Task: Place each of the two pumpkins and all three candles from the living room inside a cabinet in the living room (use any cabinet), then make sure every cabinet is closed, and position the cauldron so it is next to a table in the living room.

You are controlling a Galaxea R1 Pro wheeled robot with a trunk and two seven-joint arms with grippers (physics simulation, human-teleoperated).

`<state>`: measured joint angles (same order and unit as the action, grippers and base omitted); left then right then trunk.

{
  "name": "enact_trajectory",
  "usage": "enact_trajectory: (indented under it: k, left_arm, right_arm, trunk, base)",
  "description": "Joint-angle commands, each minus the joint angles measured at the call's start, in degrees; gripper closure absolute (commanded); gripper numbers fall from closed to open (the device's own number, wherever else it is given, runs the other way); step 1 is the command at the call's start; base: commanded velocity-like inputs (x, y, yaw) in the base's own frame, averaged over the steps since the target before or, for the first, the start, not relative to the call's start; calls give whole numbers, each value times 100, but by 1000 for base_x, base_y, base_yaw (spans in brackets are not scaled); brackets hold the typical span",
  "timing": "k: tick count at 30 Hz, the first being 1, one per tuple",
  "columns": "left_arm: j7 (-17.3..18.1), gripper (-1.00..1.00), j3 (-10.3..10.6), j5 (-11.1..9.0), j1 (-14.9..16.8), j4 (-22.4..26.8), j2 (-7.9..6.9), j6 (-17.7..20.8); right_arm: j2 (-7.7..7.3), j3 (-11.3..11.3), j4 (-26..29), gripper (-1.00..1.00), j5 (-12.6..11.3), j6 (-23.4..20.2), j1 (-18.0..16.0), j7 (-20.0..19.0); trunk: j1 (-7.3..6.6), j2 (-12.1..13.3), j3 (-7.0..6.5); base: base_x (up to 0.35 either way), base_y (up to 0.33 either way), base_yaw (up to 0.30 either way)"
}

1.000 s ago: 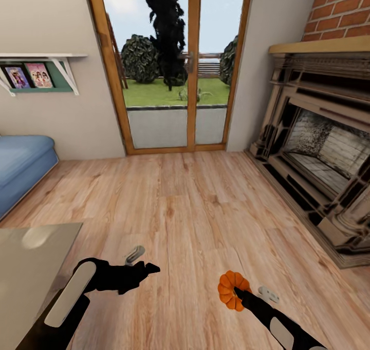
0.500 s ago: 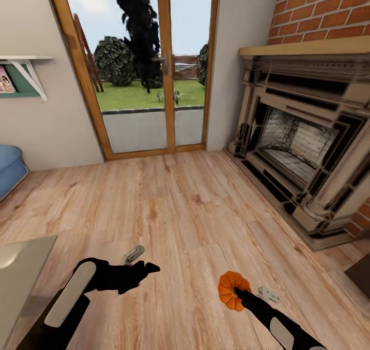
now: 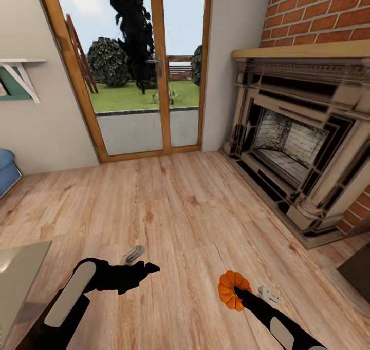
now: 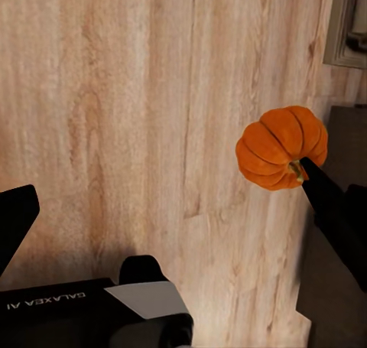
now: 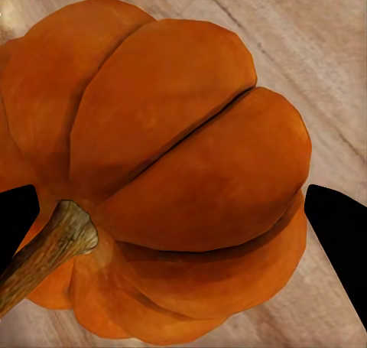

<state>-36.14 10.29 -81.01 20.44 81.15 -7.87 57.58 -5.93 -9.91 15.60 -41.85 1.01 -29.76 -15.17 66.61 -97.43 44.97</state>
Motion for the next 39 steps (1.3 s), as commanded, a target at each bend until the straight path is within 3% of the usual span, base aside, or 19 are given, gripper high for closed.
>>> enact_trajectory:
  k: [1,9,39]
  left_arm:
    - [-60,-100,8,-56,4,1,-4,-1]
    - [-60,-100,8,-56,4,-3,-7,-1]
    - [-60,-100,8,-56,4,-3,-13,-1]
  right_arm:
    - [-5,-46,-5,100,-60,16,-3,-12]
    - [-4,-46,-5,100,-60,19,-3,-9]
    - [2,-46,-5,100,-60,-4,-3,-3]
  trunk:
    - [-23,39,-14]
    - [-89,160,-68]
    - [-89,160,-68]
  base:
    - [0,0,0]
    - [0,0,-74]
    - [0,0,-275]
